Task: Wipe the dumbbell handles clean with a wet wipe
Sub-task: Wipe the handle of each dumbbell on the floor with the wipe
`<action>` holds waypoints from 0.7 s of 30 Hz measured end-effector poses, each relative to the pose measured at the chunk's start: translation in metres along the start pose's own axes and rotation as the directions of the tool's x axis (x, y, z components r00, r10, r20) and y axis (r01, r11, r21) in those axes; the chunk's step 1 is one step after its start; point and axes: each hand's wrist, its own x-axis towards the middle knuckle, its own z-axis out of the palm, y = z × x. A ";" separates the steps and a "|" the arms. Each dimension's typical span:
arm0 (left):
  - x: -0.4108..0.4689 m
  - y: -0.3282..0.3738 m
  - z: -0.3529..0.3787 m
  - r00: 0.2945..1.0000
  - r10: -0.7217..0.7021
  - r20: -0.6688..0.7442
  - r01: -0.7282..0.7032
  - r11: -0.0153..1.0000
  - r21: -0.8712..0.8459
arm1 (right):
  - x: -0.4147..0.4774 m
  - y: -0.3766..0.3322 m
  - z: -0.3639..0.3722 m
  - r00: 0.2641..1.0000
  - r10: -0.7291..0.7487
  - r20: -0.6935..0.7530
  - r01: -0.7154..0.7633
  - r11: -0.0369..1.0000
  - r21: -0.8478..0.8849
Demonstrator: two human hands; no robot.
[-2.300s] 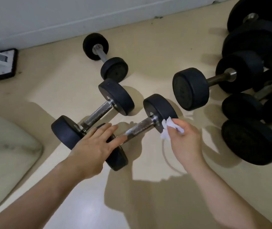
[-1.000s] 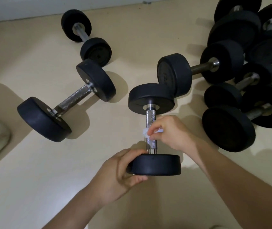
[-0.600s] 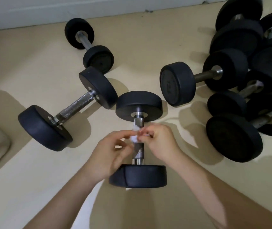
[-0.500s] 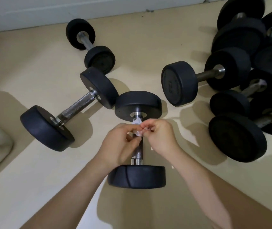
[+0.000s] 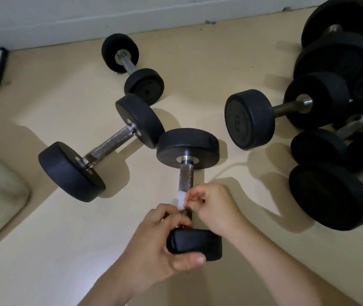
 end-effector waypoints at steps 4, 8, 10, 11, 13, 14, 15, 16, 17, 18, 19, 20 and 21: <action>-0.004 0.007 -0.005 0.998 0.048 0.043 -0.057 0.972 0.230 | 0.045 -0.010 -0.002 0.959 -0.019 -0.283 0.018 1.000 -0.006; -0.002 0.022 -0.010 0.997 0.070 0.036 -0.078 0.946 0.314 | 0.006 0.003 0.006 0.998 0.061 0.009 -0.061 0.998 -0.033; -0.001 0.030 -0.007 0.997 0.076 0.020 -0.077 0.912 0.402 | 0.001 0.001 0.001 0.999 0.033 0.009 -0.032 0.998 -0.060; 0.000 0.034 -0.004 0.997 0.077 0.013 -0.075 0.893 0.444 | 0.011 0.000 -0.003 0.997 0.000 -0.079 -0.006 0.997 -0.081; 0.000 0.037 0.006 0.994 0.109 0.020 -0.103 0.848 0.519 | 0.027 -0.004 -0.011 0.980 -0.025 -0.195 0.013 0.998 -0.062; 0.000 0.037 0.011 0.993 0.113 0.037 -0.116 0.840 0.530 | 0.025 -0.002 -0.012 0.985 -0.015 -0.174 0.006 0.999 -0.049; 0.000 0.037 0.016 0.992 0.119 0.051 -0.127 0.835 0.535 | 0.016 0.001 -0.013 0.994 -0.008 -0.112 0.003 0.999 -0.040; 0.000 0.038 0.021 0.991 0.128 0.048 -0.133 0.829 0.544 | 0.003 0.004 -0.014 1.000 0.000 -0.016 -0.001 0.999 -0.048; 0.000 0.039 0.027 0.991 0.130 0.038 -0.130 0.830 0.542 | -0.011 0.005 -0.015 0.997 0.004 0.073 0.000 0.999 -0.054; -0.001 0.041 0.031 0.992 0.121 0.020 -0.113 0.844 0.524 | -0.016 0.005 -0.016 0.994 -0.007 0.109 0.014 0.998 -0.068; -0.001 0.042 0.034 0.993 0.115 -0.002 -0.099 0.864 0.494 | -0.010 0.006 -0.017 0.997 -0.032 0.065 0.039 0.994 -0.100; -0.002 0.042 0.035 0.990 0.139 -0.037 -0.108 0.884 0.454 | 0.004 0.006 -0.019 0.996 -0.072 -0.048 0.065 0.988 -0.139; -0.003 0.041 0.036 0.978 0.186 -0.095 -0.138 0.918 0.372 | 0.018 0.006 -0.022 0.981 -0.099 -0.165 0.071 0.983 -0.167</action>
